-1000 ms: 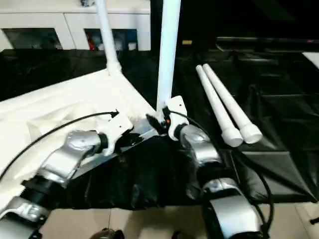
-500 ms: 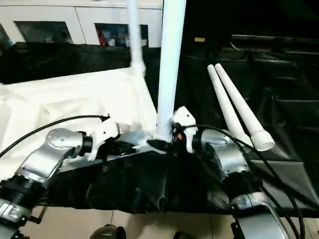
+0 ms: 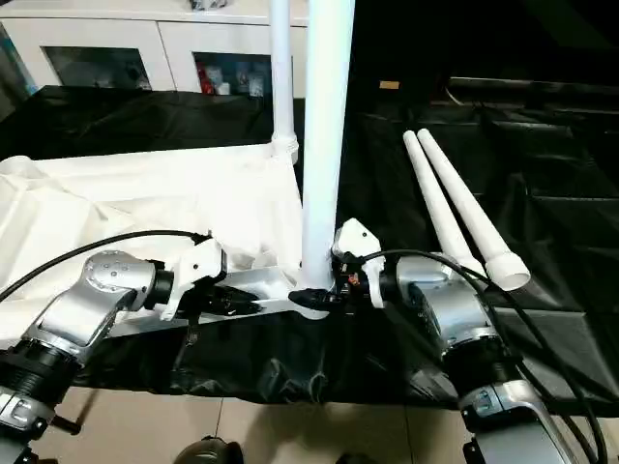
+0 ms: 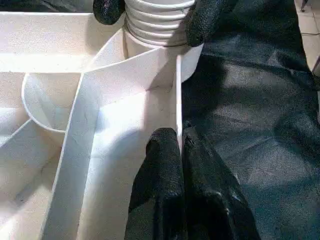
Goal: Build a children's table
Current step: Rotate leg to tighten
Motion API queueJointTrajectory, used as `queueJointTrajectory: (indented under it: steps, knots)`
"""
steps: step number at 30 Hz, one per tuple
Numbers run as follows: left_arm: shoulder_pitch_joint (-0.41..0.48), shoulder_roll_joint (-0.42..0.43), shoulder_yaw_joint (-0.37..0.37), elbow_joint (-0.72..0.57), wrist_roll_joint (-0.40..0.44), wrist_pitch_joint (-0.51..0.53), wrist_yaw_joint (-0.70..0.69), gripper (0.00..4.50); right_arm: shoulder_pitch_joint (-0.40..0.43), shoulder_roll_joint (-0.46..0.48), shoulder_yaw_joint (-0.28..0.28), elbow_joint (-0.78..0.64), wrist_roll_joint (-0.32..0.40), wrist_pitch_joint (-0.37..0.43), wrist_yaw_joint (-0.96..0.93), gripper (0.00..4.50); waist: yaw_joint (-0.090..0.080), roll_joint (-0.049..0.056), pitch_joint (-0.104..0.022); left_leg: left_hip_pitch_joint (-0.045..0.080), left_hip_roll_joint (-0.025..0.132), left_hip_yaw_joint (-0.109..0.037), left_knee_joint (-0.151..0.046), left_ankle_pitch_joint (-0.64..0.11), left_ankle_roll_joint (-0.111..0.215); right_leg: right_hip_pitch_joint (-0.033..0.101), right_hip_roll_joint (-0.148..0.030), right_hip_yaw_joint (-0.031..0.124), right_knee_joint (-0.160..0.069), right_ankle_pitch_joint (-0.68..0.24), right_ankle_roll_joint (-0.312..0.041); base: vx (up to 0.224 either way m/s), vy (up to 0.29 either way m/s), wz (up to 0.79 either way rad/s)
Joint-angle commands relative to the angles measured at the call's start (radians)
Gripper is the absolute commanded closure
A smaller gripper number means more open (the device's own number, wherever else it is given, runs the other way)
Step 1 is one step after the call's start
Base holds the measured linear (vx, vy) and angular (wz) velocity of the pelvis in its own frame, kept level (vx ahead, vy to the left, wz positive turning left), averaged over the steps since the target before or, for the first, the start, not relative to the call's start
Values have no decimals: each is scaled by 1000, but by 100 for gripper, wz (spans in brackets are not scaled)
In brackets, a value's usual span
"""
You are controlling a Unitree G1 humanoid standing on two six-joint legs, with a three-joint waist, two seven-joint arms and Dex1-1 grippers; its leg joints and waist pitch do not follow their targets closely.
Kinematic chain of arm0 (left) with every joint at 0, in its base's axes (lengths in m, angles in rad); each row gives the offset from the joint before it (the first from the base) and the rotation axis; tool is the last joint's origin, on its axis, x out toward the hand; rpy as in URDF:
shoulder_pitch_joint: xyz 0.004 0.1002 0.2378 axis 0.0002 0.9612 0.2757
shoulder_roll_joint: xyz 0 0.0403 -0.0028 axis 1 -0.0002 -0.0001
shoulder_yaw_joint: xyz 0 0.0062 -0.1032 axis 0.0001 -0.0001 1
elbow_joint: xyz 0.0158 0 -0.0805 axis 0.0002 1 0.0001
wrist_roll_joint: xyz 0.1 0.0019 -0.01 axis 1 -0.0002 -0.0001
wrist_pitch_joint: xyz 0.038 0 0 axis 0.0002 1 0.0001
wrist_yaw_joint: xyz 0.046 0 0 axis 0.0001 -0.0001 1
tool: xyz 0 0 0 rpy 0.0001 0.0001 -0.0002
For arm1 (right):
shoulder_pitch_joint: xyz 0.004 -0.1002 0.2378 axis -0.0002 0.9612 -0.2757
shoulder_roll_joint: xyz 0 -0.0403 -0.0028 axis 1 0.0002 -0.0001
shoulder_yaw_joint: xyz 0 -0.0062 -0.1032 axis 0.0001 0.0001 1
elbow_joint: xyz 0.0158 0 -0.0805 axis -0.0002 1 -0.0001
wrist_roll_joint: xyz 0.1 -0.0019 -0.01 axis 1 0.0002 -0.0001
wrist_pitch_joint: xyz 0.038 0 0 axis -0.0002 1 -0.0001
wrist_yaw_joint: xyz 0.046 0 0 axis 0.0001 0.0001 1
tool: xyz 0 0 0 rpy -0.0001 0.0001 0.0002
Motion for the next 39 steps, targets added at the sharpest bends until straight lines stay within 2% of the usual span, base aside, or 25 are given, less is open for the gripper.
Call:
queueJointTrajectory:
  steps: [1, 2, 4, 5, 6, 7, 11, 12, 13, 14, 16, 17, 18, 19, 20, 22, 24, 27, 31, 34, 35, 39]
  knots:
    - [-38, -56, 12, -1, -4, 6, 85, 450, 10, 59, 34, 20, -39, 10, -84, 173, 1, -9, -81, 23, 50, -26, -74, -250, 6, 45, -69, 54, -68, -306, -199, 0, 0, 0]
    - [-52, -85, 21, 25, 16, 28, 156, 450, 6, 95, 13, 58, -60, 4, -195, 173, -2, -7, -80, 23, 49, -26, -74, -250, 0, 43, -70, 54, -69, -317, -196, 0, 0, 0]
    - [-57, -97, 27, 34, 22, 39, 186, 450, 3, 111, 3, 74, -66, 6, -243, 174, -6, -9, -78, 25, 46, -27, -74, -263, -10, 42, -71, 54, -75, -349, -188, 0, 0, 0]
    - [-70, -128, 33, 51, 34, 53, 242, 450, -7, 158, -34, 118, -71, 23, -372, 174, -5, -8, -80, 28, 47, -30, -75, -280, -17, 44, -72, 52, -78, -381, -174, 0, 0, 0]
    - [-76, -144, 34, 59, 44, 56, 273, 450, -10, 179, -48, 134, -67, 34, -415, 174, -10, -7, -77, 28, 48, -28, -77, -285, -18, 40, -70, 54, -81, -384, -172, 0, 0, 0]
    - [-80, -154, 34, 64, 51, 58, 294, 450, -12, 191, -57, 143, -65, 41, -441, 174, -13, -8, -74, 29, 44, -32, -79, -312, -26, 42, -71, 50, -85, -426, -161, 0, 0, 0]
    - [-102, -227, 34, 93, 82, 94, 412, 450, -30, 275, -95, 208, -74, 41, -631, 174, -23, -5, -70, 47, 42, -38, -80, -401, -43, 32, -74, 44, -110, -583, -101, 0, 0, 0]
    - [-106, -246, 32, 98, 90, 97, 438, 450, -40, 299, -111, 228, -76, 40, -678, 174, -24, -5, -70, 49, 42, -38, -80, -405, -44, 30, -74, 44, -112, -584, -97, 0, 0, 0]
    - [-115, -284, 31, 111, 99, 104, 483, 450, -62, 343, -139, 266, -75, 30, -752, 175, -23, 4, -72, 46, 41, -42, -82, -406, -43, 36, -74, 42, -110, -572, -95, 0, 0, 0]
    - [-115, -291, 29, 111, 101, 105, 488, 450, -67, 351, -141, 273, -76, 26, -764, 175, -27, 2, -72, 43, 43, -40, -84, -409, -45, 34, -73, 43, -111, -563, -97, 0, 0, 0]
    - [-114, -301, 21, 108, 108, 104, 492, 450, -81, 368, -140, 291, -88, 10, -784, 175, -31, 2, -72, 47, 41, -42, -85, -433, -46, 32, -71, 40, -114, -558, -94, 0, 0, 0]
    - [-114, -303, 19, 108, 110, 102, 492, 450, -86, 372, -140, 297, -92, 5, -789, 175, -32, 2, -73, 43, 41, -43, -86, -436, -42, 35, -71, 40, -113, -551, -92, 0, 0, 0]
    - [-113, -302, 16, 104, 110, 102, 488, 450, -89, 377, -149, 300, -84, -1, -790, 175, -32, 2, -73, 43, 41, -43, -87, -438, -40, 34, -70, 40, -113, -548, -91, 0, 0, 0]
    - [-110, -298, 12, 102, 111, 91, 478, 450, -93, 379, -161, 301, -70, -3, -783, 119, -34, 1, -73, 43, 40, -42, -86, -439, -37, 33, -70, 41, -113, -544, -92, 0, 0, 0]
    - [-108, -294, 9, 101, 111, 81, 467, 450, -96, 379, -172, 301, -59, -6, -778, 105, -32, 0, -73, 42, 41, -42, -87, -433, -34, 34, -72, 42, -114, -543, -92, 0, 0, 0]
    - [-96, -276, 4, 89, 104, 61, 428, 450, -102, 365, -182, 301, -53, -13, -751, 105, -32, 0, -73, 42, 41, -41, -87, -431, -30, 34, -72, 42, -113, -538, -95, 0, 0, 0]
    - [-86, -263, 4, 78, 98, 42, 398, 450, -103, 349, -178, 297, -60, -23, -730, 69, -31, 0, -75, 39, 43, -41, -88, -416, -30, 36, -73, 43, -109, -519, -100, 0, 0, 0]
    - [-70, -240, 1, 58, 90, 35, 355, 450, -98, 320, -166, 283, -60, -40, -668, 69, -30, -1, -78, 36, 44, -38, -88, -390, -24, 40, -73, 47, -101, -459, -120, 0, 0, 0]
    - [-50, -193, -4, 35, 73, 16, 279, 450, -58, 256, -116, 202, -45, -41, -473, 69, -23, -4, -84, 25, 46, -30, -82, -298, 6, 48, -69, 53, -82, -320, -163, 0, 0, 0]
    - [-42, -167, 0, 26, 57, -2, 225, 450, -38, 212, -82, 164, -41, -52, -367, 69, -19, -2, -87, 23, 47, -27, -76, -245, 24, 52, -67, 52, -69, -237, -195, 0, 0, 0]
    - [-39, -151, 3, 21, 47, -10, 190, 450, -29, 186, -65, 145, -44, -63, -303, 69, -18, -3, -88, 21, 45, -26, -74, -234, 29, 56, -65, 50, -67, -225, -203, 0, 0, 0]
    - [-34, -112, 7, 4, 25, -10, 117, 450, -14, 125, -30, 96, -35, -60, -157, 69, -12, -3, -89, 22, 48, -24, -72, -220, 37, 56, -64, 49, -62, -204, -221, 0, 0, 0]
